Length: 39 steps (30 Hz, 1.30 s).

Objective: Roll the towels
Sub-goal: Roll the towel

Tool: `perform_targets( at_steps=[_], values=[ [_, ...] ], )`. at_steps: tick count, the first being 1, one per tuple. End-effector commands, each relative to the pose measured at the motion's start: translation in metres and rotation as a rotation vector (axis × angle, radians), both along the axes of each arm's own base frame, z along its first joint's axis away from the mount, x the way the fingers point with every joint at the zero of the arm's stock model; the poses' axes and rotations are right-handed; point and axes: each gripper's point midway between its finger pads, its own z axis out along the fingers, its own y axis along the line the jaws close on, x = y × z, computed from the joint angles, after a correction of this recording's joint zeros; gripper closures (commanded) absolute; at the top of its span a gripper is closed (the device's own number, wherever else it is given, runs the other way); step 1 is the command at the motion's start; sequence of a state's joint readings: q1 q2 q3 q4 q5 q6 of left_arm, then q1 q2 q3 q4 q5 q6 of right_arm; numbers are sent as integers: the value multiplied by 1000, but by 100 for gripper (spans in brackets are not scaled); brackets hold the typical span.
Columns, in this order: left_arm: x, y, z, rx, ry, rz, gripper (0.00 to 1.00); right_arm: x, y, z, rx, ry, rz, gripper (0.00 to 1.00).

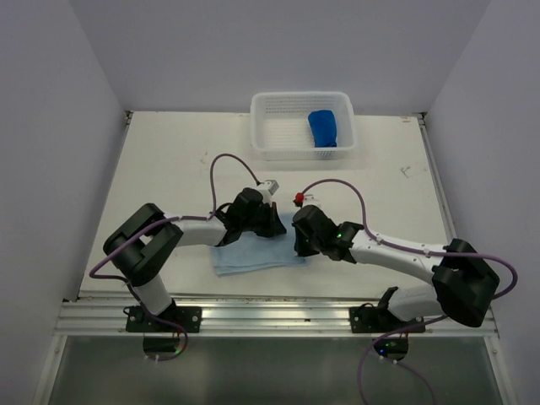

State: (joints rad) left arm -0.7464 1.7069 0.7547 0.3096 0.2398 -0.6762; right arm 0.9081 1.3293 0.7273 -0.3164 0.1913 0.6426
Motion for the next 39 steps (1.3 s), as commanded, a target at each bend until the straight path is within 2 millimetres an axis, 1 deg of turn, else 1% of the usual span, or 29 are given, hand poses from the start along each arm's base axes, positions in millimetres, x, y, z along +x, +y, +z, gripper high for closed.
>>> perform_targets(
  at_steps=[1, 6, 13, 18, 27, 29, 32, 35, 39],
  values=[
    [5, 5, 3, 10, -44, 3, 100, 9, 23, 18, 50, -50, 36, 100],
    [6, 6, 2, 19, -49, 3, 100, 4, 30, 8, 37, -27, 68, 100],
    [8, 5, 3, 24, -53, 4, 100, -8, 40, 2, 39, -19, 133, 100],
    [8, 6, 3, 28, -52, 4, 100, -11, 47, -2, 52, -10, 164, 100],
    [6, 10, -2, 38, -45, 9, 100, -16, 49, -25, 7, 19, 195, 100],
    [5, 11, -3, 43, -43, 10, 100, -17, 49, -26, 6, 20, 193, 100],
    [6, 11, 0, 41, -50, 15, 100, -19, 47, -31, -3, 28, 195, 100],
    [8, 13, 5, 36, -59, 23, 100, -20, 47, -32, -7, 21, 201, 100],
    [12, 11, 18, 1, -79, 28, 100, -22, 40, -36, -31, -2, 189, 100]
  ],
)
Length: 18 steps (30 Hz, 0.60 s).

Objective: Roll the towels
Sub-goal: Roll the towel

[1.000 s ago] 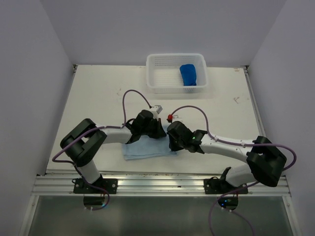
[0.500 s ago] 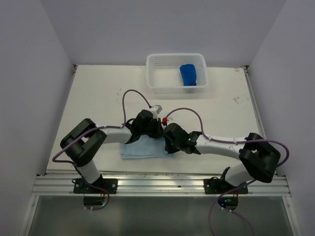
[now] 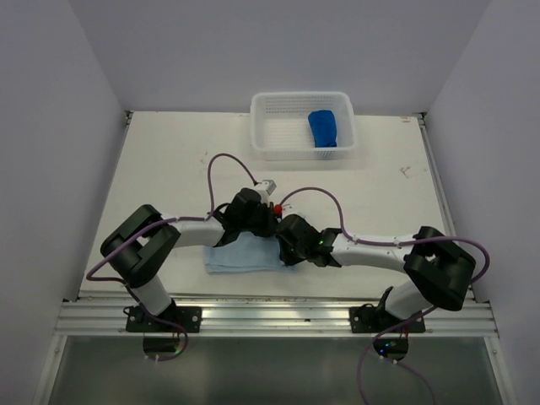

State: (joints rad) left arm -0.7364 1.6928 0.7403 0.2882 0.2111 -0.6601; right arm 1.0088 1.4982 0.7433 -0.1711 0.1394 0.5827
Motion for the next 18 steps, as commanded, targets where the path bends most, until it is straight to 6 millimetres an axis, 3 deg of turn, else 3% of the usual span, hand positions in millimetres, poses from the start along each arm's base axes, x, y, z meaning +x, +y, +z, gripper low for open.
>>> perform_targets(
  at_steps=[1, 4, 9, 18],
  values=[
    [11, -1, 27, -50, -87, 4, 100, -2, -6, -6, -23, -36, 0, 100],
    [10, -3, 35, -101, -82, 13, 100, -4, -9, -9, -14, -46, -11, 100],
    [3, -7, 40, -170, -47, -10, 77, -2, -11, -10, 6, -68, -33, 100],
    [6, -5, 54, -338, 15, 4, 71, -6, -13, -15, 26, -87, -33, 100]
  ],
)
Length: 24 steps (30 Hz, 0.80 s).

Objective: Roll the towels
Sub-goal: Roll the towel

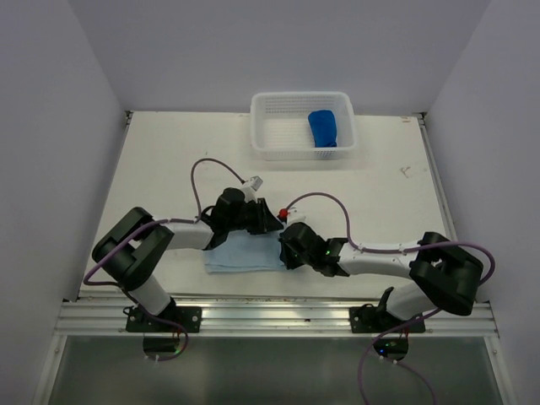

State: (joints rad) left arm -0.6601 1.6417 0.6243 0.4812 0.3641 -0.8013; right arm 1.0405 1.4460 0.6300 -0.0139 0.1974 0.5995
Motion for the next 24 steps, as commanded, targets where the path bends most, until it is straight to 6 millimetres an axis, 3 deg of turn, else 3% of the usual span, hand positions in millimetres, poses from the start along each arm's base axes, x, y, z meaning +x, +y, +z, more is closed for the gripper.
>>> perform_targets(
  at_steps=[1, 6, 10, 12, 16, 20, 24],
  values=[
    [15, -9, 35, -147, -48, 0, 71, -4, -13, -14, -39, -12, -19, 100],
    [30, -10, 50, -206, -48, 9, 71, -3, -10, -14, -40, -37, -22, 100],
    [43, -26, 71, -264, -77, -32, 71, -1, -8, -13, -43, -49, -25, 100],
    [44, -32, 68, -266, -54, -61, 70, -1, -8, -12, -44, -52, -28, 100],
    [49, -46, 83, -333, -57, -105, 69, -1, -8, -12, -50, -60, -37, 100],
    [42, -62, 82, -360, -39, -170, 80, -1, -9, -11, -51, -64, -41, 100],
    [30, -78, 76, -380, -14, -225, 83, -1, -10, -11, -52, -66, -47, 100]
  ],
)
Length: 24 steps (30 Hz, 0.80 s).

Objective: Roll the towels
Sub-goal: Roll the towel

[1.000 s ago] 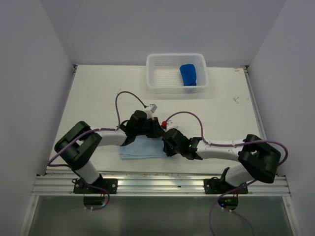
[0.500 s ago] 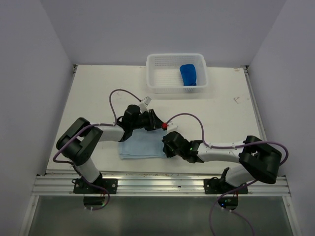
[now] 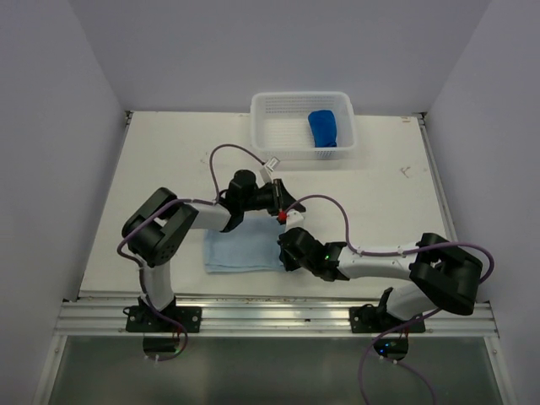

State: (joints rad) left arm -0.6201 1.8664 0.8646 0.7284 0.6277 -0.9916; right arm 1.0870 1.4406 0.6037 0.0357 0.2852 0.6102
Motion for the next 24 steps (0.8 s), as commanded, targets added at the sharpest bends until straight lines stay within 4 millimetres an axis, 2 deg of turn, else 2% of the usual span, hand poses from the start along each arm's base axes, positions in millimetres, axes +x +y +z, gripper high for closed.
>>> perform_targets(
  at_steps=[1, 5, 9, 12, 18, 24],
  values=[
    [-14, -23, 18, -83, -38, -98, 83, -1, -12, -12, -50, -3, -30, 100],
    [-26, -33, 3, -78, -6, -143, 86, -1, -14, -12, -52, -6, -40, 100],
    [-31, -34, -14, -58, 29, -144, 87, 0, -16, -10, -51, -11, -49, 100],
    [-35, -28, -27, -23, 48, -131, 88, 0, -17, -11, -55, -11, -55, 100],
    [-40, -5, -69, 152, 74, -64, 89, 1, -20, -9, -47, -18, -74, 100],
    [-28, 14, -85, 289, 20, 22, 90, 0, -21, -10, -53, -15, -72, 100]
  ],
)
